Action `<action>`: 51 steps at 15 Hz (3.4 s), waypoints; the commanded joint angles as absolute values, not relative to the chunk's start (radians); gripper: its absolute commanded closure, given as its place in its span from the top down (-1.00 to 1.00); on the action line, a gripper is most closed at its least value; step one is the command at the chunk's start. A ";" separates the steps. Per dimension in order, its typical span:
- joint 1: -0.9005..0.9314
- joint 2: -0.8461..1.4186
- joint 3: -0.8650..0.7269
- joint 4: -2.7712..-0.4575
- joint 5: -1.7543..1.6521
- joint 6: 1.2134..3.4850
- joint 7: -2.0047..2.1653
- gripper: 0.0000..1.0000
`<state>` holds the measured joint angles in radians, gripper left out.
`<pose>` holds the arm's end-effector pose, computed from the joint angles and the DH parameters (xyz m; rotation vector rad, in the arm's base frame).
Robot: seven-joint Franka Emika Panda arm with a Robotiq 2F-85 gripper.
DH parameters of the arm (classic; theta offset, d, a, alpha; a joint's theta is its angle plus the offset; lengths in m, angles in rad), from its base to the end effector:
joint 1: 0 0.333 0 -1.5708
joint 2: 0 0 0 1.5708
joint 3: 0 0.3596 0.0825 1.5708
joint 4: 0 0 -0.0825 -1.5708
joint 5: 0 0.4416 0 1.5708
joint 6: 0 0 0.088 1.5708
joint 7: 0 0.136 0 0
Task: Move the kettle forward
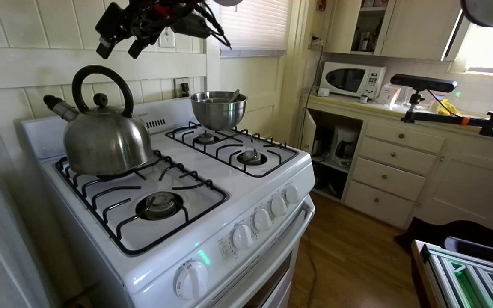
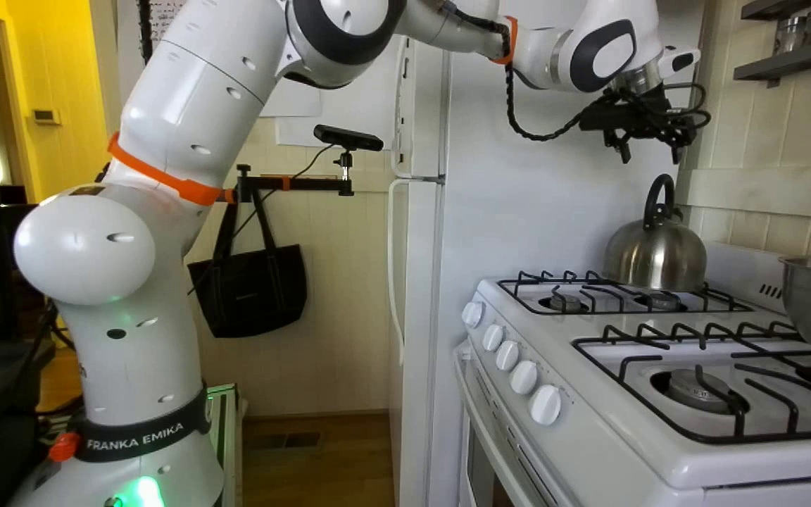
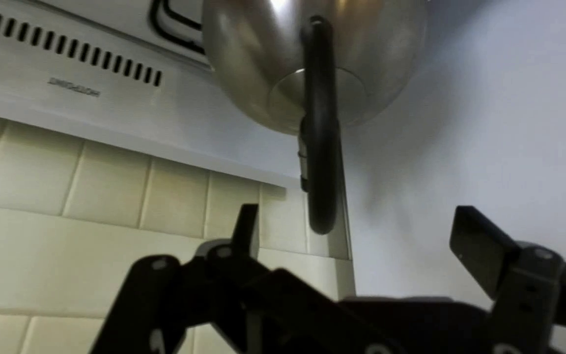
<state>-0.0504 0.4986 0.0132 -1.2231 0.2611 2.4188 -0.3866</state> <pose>0.8478 -0.0283 0.5776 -2.8393 -0.3019 -1.0874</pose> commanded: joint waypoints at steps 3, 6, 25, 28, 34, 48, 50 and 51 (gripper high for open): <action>-0.084 0.633 0.073 -1.071 0.237 2.389 -0.375 1.00; -0.073 0.683 0.062 -0.997 0.247 2.348 -0.396 1.00; -0.036 0.782 0.004 -0.794 0.172 2.231 -0.382 -0.95; -0.015 0.770 -0.012 -0.780 0.124 2.258 -0.384 -0.95; 0.001 0.776 -0.028 -0.742 0.086 2.274 -0.373 -0.95; 0.239 0.569 -0.282 -0.992 -0.137 2.502 0.152 -0.95; 0.291 0.526 -0.329 -1.061 -0.187 2.512 0.239 -0.95; 0.320 0.500 -0.354 -1.098 -0.217 2.508 0.280 -0.95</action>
<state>0.2359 0.6160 -0.2792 -0.9313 -0.1300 2.4616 0.1493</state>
